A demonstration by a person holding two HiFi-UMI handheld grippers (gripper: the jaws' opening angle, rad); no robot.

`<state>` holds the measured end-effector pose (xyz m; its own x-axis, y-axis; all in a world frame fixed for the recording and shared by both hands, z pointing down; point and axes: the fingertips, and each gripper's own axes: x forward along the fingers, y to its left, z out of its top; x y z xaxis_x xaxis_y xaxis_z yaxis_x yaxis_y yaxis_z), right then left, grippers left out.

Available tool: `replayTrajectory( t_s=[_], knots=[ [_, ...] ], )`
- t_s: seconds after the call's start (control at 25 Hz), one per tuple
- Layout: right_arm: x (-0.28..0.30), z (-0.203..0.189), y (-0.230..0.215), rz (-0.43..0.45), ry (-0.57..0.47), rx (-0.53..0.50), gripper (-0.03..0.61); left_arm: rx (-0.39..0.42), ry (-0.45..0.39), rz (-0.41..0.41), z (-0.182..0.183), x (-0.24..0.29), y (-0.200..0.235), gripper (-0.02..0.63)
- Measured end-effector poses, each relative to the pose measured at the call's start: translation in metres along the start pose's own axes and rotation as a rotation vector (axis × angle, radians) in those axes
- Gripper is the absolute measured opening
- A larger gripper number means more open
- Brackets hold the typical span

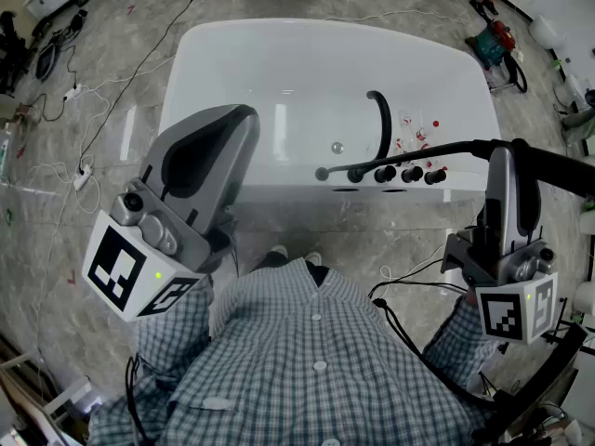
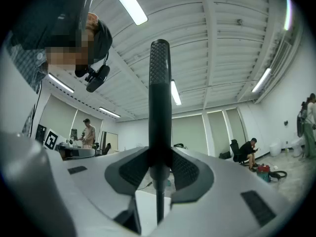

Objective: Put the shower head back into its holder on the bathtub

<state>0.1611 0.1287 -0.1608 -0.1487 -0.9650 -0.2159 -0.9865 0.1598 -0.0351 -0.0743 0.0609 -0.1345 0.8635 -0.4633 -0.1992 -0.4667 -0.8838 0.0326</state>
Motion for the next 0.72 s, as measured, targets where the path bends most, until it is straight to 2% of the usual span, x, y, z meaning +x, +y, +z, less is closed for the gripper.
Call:
replayTrajectory(
  t_s=[0.48,0.72],
  knots=[
    [0.004,0.007,0.019,0.024,0.007,-0.018,0.133,-0.005,-0.004,-0.001,0.007,-0.007,0.004,0.008],
    [0.003,0.005,0.012,0.007,0.008,0.000,0.133,-0.006,-0.005,-0.003,0.005,-0.005,0.002,0.008]
  ],
)
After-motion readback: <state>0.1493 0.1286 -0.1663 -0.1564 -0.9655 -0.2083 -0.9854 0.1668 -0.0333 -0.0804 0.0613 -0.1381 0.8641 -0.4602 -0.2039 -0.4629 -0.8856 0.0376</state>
